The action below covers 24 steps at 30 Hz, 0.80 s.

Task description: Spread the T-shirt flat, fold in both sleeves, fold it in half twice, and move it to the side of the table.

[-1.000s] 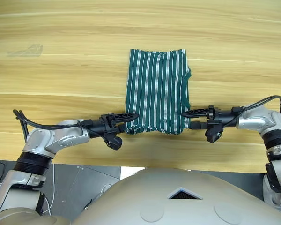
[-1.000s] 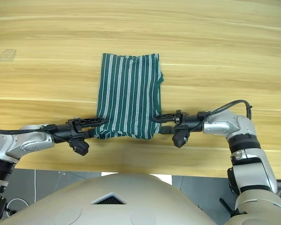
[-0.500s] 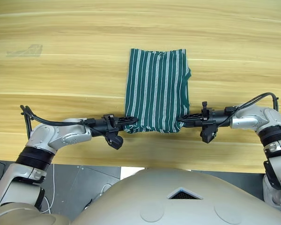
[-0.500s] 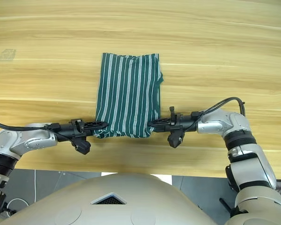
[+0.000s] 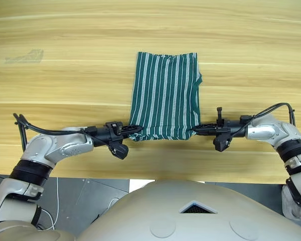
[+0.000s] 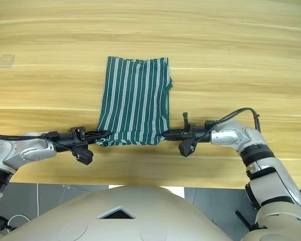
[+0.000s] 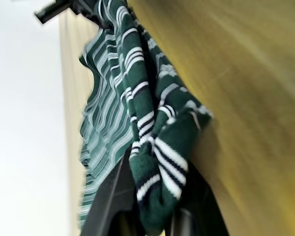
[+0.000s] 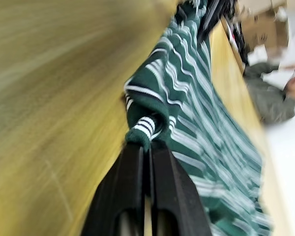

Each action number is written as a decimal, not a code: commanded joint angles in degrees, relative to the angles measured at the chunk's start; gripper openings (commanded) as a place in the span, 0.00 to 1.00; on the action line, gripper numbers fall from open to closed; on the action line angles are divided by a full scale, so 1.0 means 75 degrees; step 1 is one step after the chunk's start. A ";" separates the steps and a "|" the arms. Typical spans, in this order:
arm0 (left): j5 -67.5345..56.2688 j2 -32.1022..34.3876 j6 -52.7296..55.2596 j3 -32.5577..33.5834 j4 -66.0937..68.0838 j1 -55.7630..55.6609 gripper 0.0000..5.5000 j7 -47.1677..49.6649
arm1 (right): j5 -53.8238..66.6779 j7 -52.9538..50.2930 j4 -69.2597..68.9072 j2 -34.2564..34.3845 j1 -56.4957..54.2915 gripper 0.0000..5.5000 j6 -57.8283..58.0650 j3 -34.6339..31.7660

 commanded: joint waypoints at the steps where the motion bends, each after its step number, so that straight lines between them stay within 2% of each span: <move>1: -0.2445 0.1049 0.1982 -0.0174 -0.1128 0.1612 0.05 -0.2136 | 0.3126 0.2139 -0.2190 -0.0817 0.0915 0.00 0.3650 0.0125; 5: -0.5661 0.2397 0.3742 0.0750 -0.3000 0.2515 0.05 -0.3235 | 0.6242 0.3225 -0.4392 -0.1587 0.1131 0.00 0.6921 -0.0601; 8: -0.6944 0.3081 0.4207 0.1811 -0.3891 0.3284 0.05 -0.3647 | 0.7289 0.3634 -0.5181 -0.1972 0.1211 0.00 0.8149 -0.1100; 12: -0.7884 0.3005 0.4703 0.3473 -0.4832 0.4746 0.05 -0.4337 | 0.8775 0.4232 -0.6194 -0.2436 0.1712 0.00 0.9741 -0.1776; 16: -0.8791 0.2430 0.5384 0.4976 -0.5658 0.5641 0.05 -0.5208 | 0.8901 0.4358 -0.6655 -0.2353 0.2012 0.00 1.0435 -0.2436; 20: -0.8925 0.2140 0.6013 0.5070 -0.5620 0.5050 0.05 -0.5643 | 0.8588 0.4154 -0.6662 -0.1757 0.1788 0.00 1.0741 -0.2766; 24: -0.7908 0.1729 0.6658 0.3863 -0.4897 0.3046 0.05 -0.5352 | 0.7385 0.3855 -0.5976 -0.0925 0.1262 0.00 1.0626 -0.2495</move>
